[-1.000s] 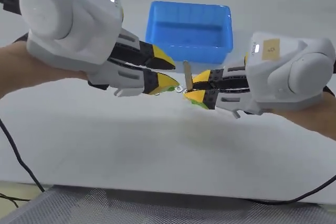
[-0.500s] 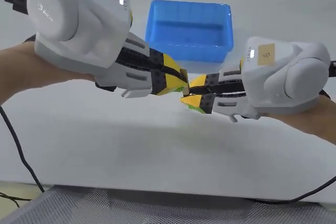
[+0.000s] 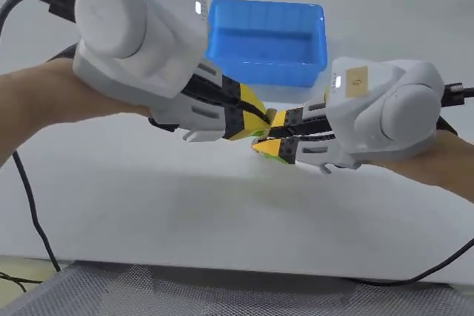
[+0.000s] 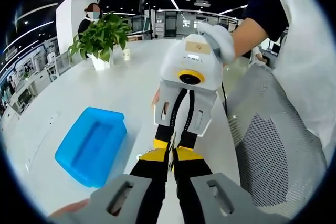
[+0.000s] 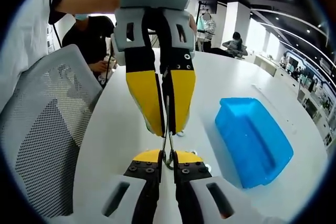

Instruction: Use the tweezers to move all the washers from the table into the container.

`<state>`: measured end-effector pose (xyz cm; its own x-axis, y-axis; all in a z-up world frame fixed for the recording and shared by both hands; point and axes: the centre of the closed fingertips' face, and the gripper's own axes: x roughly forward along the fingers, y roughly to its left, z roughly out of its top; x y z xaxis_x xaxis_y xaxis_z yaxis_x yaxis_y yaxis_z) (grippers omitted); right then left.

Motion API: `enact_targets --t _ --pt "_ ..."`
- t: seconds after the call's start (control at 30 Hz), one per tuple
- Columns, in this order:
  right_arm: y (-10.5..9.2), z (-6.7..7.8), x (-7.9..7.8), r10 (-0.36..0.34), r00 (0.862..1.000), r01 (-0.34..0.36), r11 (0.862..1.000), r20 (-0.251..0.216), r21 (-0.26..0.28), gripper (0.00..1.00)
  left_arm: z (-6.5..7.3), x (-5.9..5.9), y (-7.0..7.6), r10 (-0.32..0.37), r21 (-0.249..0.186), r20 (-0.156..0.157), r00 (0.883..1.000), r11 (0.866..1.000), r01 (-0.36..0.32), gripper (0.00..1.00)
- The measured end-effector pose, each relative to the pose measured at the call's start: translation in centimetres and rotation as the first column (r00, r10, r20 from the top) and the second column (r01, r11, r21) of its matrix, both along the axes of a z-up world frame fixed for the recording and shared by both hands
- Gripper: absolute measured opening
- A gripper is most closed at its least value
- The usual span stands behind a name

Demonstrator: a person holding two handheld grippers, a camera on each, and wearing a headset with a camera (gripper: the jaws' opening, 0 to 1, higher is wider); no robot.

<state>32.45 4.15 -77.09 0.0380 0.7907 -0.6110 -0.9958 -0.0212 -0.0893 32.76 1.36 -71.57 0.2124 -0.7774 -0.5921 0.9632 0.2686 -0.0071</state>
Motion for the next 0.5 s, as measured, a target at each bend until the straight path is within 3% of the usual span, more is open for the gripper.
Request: enact_targets --t 0.5 --pt "0.08 -0.15 0.21 0.013 1.000 -0.013 0.999 0.000 -0.035 0.10 0.02 0.16 0.35 0.006 0.000 0.003 1.000 1.000 -0.006 0.08"
